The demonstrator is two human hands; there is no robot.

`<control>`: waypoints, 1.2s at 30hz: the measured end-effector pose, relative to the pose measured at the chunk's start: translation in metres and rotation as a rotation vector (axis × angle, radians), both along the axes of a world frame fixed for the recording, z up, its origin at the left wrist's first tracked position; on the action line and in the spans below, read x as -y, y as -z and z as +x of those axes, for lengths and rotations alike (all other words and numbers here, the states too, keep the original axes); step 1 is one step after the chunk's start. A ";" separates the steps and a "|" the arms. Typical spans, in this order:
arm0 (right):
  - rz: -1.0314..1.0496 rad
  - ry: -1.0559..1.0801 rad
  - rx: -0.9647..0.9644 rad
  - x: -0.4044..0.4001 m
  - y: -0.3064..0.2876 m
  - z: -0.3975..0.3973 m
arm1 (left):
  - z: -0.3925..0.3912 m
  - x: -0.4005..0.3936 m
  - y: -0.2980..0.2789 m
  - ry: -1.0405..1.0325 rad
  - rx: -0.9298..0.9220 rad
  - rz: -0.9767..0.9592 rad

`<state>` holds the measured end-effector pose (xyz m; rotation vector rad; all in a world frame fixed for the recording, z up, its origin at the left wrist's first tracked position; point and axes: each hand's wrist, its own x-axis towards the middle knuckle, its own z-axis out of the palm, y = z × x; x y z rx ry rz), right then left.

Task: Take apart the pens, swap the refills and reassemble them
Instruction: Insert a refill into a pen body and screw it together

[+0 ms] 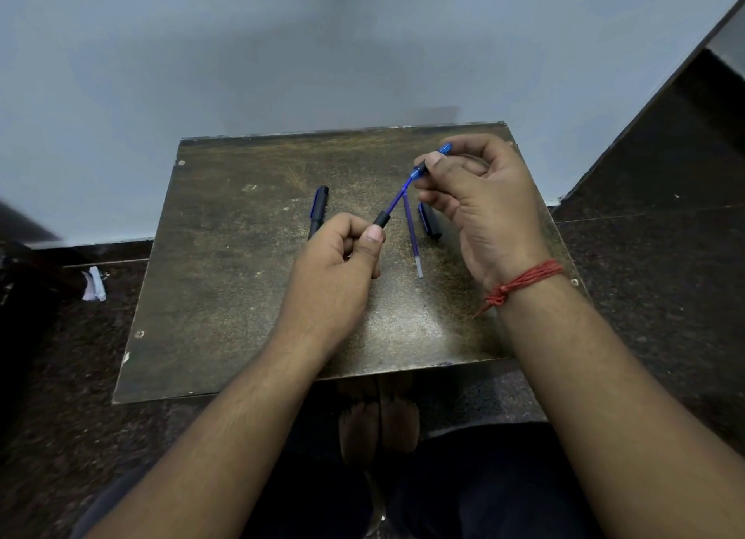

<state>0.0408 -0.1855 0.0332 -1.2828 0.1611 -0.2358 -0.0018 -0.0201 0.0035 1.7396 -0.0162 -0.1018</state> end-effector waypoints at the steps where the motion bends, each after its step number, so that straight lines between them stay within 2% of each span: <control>1: -0.004 -0.015 -0.004 0.000 0.000 0.000 | 0.000 0.000 0.000 0.000 -0.001 -0.001; 10: -0.028 -0.080 -0.018 0.001 0.002 0.000 | 0.000 -0.001 0.000 -0.002 -0.002 0.001; 18: -0.122 -0.266 -0.051 -0.008 0.003 -0.005 | 0.000 -0.001 -0.002 -0.010 -0.002 -0.001; 31: -0.078 -0.309 -0.052 -0.012 0.005 -0.005 | 0.000 -0.001 -0.003 -0.029 0.007 -0.009; 36: -0.149 -0.283 -0.066 -0.014 0.009 -0.004 | -0.001 0.000 -0.004 -0.031 0.022 0.023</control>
